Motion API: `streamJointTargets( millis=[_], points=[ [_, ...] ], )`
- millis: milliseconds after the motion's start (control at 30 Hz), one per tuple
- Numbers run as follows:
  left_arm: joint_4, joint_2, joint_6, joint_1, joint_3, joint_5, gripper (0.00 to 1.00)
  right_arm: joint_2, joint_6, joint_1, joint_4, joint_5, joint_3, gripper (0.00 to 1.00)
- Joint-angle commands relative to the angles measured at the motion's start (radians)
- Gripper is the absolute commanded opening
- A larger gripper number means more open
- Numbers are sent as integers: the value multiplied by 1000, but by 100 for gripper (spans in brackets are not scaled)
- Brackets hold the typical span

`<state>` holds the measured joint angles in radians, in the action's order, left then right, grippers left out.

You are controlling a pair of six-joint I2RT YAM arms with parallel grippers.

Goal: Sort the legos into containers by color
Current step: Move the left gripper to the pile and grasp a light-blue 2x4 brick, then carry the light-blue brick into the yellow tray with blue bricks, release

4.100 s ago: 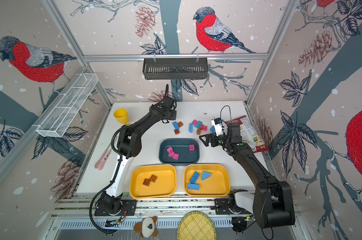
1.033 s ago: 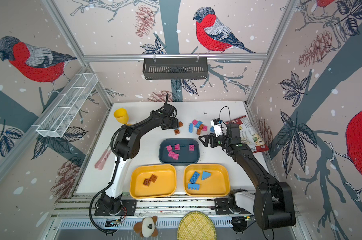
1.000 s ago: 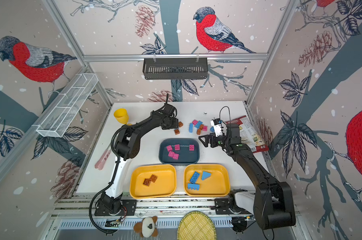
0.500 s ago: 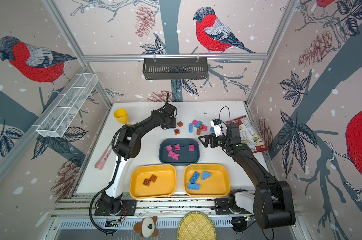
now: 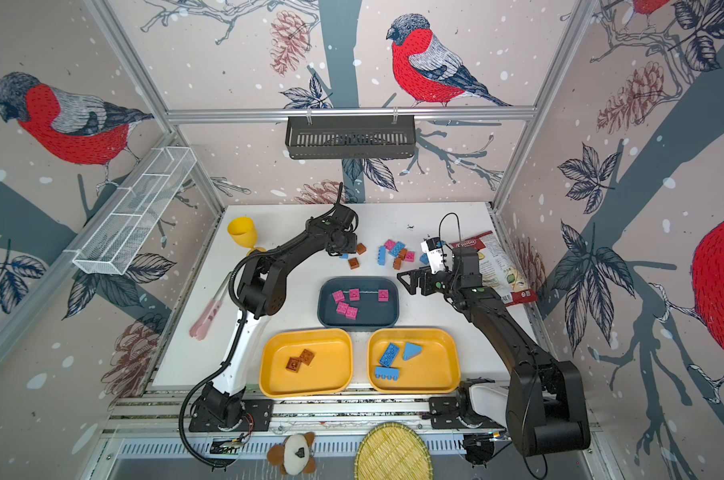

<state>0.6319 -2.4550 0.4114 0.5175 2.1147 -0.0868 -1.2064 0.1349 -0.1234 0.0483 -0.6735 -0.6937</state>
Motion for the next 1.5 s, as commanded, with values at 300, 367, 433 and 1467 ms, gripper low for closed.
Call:
streamJointTargets(
  millis=[300,367,433,1467],
  points=[
    [63,-44,-44,8,56,-53,51,-1,2,1,-27,-9,-3,99],
    [78,-51,-56,11,67,-65,47,-2,3,1,-27,-8,-1,99],
    [95,-58,-66,19,77,-94,44,-3,3,0,-27,-9,0,100],
    [-26,565,-221,236,-449,317,30,41,39,18,-19,-18,2,100]
  ],
)
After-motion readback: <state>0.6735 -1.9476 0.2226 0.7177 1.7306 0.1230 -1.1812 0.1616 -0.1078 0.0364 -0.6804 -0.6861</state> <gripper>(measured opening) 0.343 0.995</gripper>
